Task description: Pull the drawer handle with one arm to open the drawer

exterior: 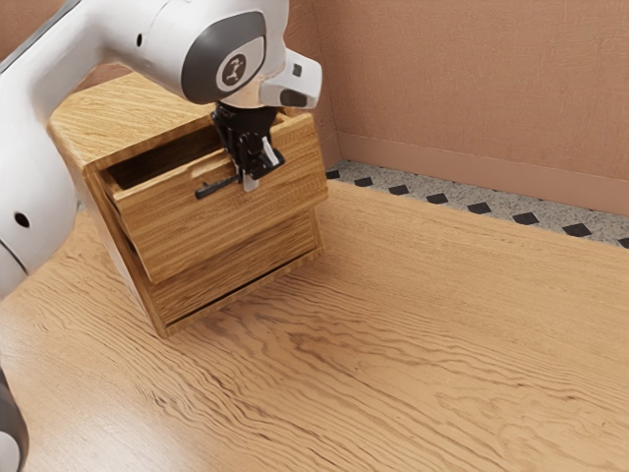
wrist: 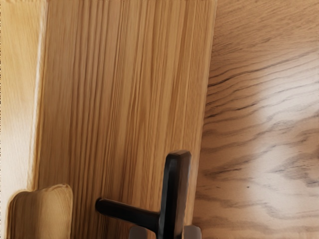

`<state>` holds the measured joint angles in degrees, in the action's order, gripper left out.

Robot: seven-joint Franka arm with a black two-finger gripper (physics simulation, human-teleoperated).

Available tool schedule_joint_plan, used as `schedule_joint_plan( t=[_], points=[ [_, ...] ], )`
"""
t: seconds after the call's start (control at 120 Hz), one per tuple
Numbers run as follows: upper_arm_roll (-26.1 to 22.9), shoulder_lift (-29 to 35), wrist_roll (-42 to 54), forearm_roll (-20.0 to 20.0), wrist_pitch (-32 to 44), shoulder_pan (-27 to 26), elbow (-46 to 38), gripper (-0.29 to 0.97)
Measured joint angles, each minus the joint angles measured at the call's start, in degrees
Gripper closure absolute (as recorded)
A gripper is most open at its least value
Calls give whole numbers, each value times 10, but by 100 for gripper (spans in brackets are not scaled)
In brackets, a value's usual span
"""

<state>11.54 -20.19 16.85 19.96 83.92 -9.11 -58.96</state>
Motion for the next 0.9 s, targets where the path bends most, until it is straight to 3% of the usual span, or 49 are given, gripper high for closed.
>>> schedule_joint_plan(
  t=[0.592, 0.717, 0.9],
  points=[
    [-10, 37, -15, -17, -16, -47, -46, 79],
    [-26, 47, -21, -16, -19, -50, -62, 85],
    [-38, 71, -29, -17, -30, -53, -71, 78]
  ],
)
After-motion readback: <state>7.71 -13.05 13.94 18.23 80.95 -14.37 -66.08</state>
